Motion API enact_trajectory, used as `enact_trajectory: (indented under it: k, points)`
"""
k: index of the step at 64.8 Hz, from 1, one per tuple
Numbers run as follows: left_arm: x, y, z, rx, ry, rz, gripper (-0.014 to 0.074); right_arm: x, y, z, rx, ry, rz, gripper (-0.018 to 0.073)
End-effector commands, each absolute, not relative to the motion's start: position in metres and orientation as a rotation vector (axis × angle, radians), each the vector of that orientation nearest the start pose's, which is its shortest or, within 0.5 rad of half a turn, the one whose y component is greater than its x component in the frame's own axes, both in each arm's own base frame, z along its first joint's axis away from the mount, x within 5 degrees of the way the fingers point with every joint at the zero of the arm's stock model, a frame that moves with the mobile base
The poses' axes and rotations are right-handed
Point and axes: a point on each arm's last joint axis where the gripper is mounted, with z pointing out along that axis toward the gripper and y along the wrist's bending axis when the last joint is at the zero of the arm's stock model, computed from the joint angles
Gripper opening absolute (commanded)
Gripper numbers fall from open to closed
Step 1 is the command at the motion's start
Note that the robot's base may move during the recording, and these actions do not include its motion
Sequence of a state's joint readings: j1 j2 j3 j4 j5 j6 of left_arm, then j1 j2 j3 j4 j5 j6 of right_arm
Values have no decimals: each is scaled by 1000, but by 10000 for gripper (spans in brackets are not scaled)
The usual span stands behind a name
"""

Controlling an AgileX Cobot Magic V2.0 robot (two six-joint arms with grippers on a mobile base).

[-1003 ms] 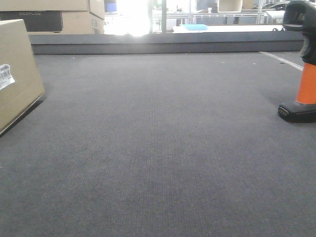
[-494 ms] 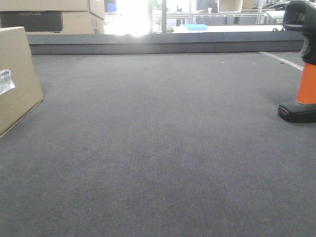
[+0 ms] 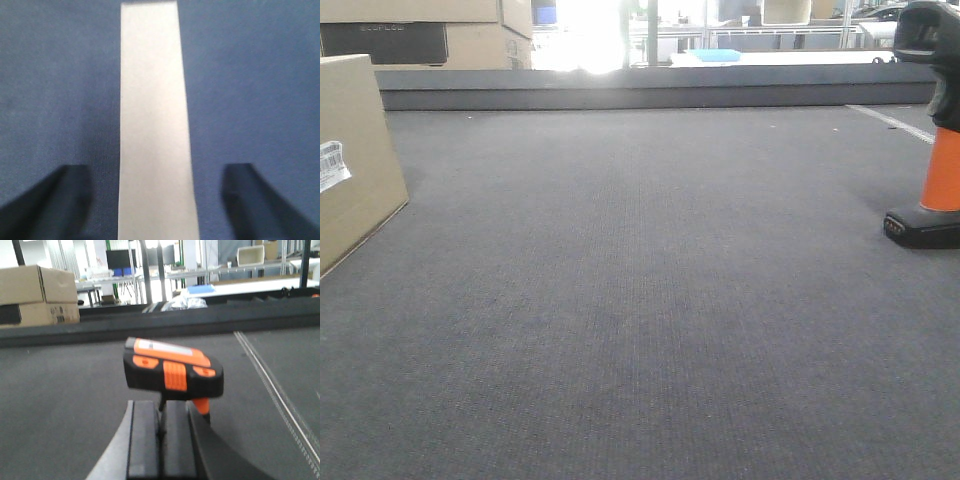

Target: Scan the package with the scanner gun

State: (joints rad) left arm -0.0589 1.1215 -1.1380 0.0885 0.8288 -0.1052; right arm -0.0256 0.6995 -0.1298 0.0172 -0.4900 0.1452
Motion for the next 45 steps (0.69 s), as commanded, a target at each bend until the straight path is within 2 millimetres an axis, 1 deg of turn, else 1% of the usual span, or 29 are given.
enact_trajectory:
  k: [1, 3, 4, 7, 11, 16, 25, 30, 35, 39, 45]
  points:
    - [208, -6, 396, -33, 2216, -3, 192, 131, -4, 232, 147, 1617, 91, -159]
    - [200, -6, 401, -33, 2186, -6, 134, 131, -4, 231, 147, 1625, 90, -159]
    - [198, -6, 402, -32, 2174, -7, 90, 131, -4, 231, 148, 1628, 90, -159]
    - [190, -6, 404, -31, 2138, -10, -7, 131, -4, 232, 147, 1620, 90, -159]
    - [180, -5, 403, -29, 2099, -13, -111, 131, -4, 235, 144, 1587, 91, -159]
    - [168, -5, 398, -32, 2060, -27, -111, 129, -4, 239, 142, 1561, 92, -159]
    - [148, -6, 380, -32, 1953, -57, -111, 122, -4, 241, 141, 1556, 93, -159]
    - [137, -5, 366, -27, 1877, -64, -111, 117, -4, 243, 141, 1554, 94, -159]
    - [128, -5, 350, -23, 1836, -68, -111, 110, -3, 246, 139, 1534, 95, -159]
    - [122, -5, 339, -21, 1816, -70, -111, 104, -3, 247, 140, 1556, 95, -159]
    - [112, -5, 325, -19, 1773, -73, -111, 93, -3, 255, 136, 1616, 87, -159]
